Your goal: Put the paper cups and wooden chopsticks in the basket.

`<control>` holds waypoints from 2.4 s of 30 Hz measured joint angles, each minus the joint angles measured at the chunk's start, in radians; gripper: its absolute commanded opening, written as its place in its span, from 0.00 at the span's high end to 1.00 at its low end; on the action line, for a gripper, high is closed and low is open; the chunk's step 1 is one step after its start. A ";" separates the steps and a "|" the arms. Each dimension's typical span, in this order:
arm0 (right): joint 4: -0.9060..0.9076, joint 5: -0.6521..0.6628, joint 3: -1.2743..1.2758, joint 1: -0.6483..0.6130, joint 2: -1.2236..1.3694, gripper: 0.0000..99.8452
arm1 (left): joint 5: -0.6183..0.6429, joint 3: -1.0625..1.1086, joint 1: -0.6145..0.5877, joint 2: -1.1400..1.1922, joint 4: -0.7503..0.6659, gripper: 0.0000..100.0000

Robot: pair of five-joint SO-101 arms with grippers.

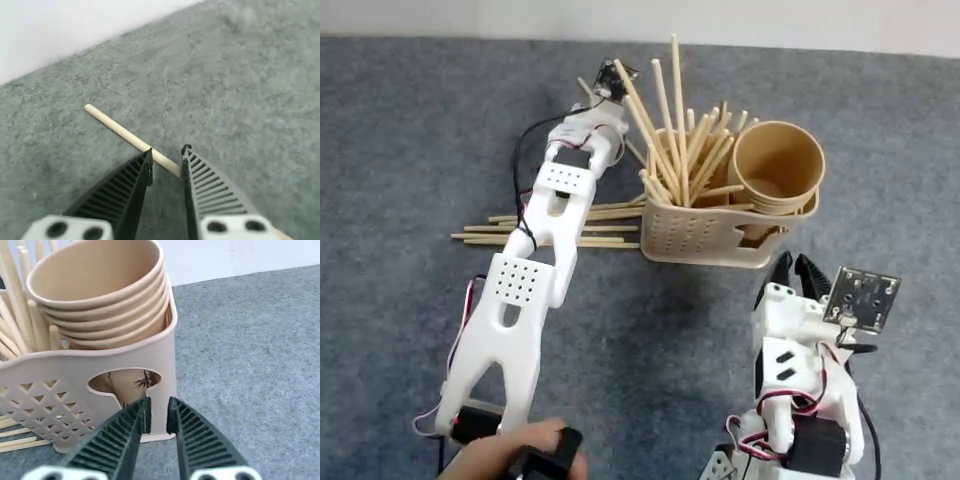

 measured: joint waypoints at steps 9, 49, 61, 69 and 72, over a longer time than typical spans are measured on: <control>0.000 0.000 0.000 0.000 0.000 0.93 | -0.072 -0.129 -0.026 -0.009 0.350 0.89; 0.000 0.000 0.000 0.000 0.002 0.93 | -0.181 -0.508 -0.114 0.034 1.165 0.89; 0.000 0.000 0.000 0.000 0.000 0.93 | -0.199 -0.397 -0.178 -0.046 1.235 0.89; 0.000 0.000 0.000 0.000 0.000 0.93 | -0.287 0.029 -0.181 -0.437 1.235 0.88; 0.000 0.000 0.000 0.000 0.000 0.93 | -0.376 0.218 -0.181 -0.608 1.235 0.82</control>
